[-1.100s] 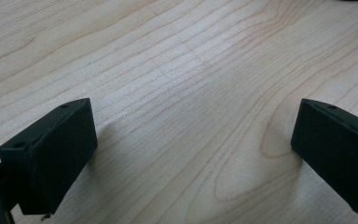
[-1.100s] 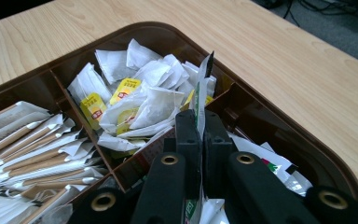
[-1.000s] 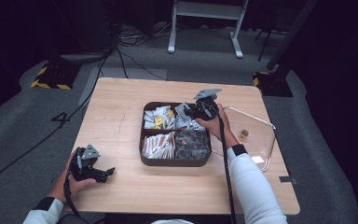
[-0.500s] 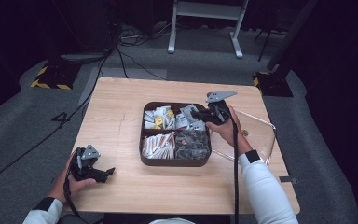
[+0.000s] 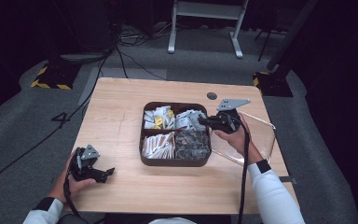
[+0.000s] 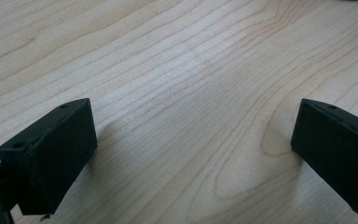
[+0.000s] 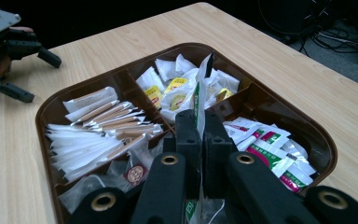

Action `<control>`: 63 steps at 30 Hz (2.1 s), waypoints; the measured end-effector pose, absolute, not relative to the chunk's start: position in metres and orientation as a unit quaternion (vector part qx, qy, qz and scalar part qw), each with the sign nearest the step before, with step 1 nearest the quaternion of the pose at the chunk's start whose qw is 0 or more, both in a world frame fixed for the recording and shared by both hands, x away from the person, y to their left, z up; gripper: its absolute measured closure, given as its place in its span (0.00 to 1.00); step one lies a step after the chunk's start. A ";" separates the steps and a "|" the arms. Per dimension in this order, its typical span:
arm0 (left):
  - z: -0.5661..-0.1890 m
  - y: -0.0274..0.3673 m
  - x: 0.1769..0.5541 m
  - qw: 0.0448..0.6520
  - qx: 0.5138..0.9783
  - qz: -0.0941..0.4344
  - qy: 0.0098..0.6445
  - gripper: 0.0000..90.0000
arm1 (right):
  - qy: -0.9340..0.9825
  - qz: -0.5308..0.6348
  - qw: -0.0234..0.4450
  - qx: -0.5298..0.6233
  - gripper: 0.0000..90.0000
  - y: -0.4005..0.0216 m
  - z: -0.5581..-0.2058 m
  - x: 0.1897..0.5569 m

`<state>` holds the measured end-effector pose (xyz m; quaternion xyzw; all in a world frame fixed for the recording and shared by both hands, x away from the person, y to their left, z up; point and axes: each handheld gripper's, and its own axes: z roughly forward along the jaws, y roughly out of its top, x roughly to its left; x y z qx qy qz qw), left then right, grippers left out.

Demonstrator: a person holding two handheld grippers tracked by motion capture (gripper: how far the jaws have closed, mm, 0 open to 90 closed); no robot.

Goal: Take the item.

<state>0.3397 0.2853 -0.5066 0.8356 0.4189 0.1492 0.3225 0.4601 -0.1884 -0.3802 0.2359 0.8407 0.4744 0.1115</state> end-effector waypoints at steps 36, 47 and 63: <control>-0.507 0.285 0.340 0.322 0.836 0.148 0.418 0.00 | 0.862 0.475 0.060 0.168 0.98 -0.189 -0.402 0.393; -0.507 0.285 0.340 0.322 0.836 0.149 0.418 0.00 | 0.868 0.474 0.045 0.138 0.98 -0.181 -0.404 0.372; -0.506 0.286 0.339 0.321 0.835 0.148 0.421 0.00 | 0.896 0.435 0.012 0.082 0.98 -0.157 -0.426 0.335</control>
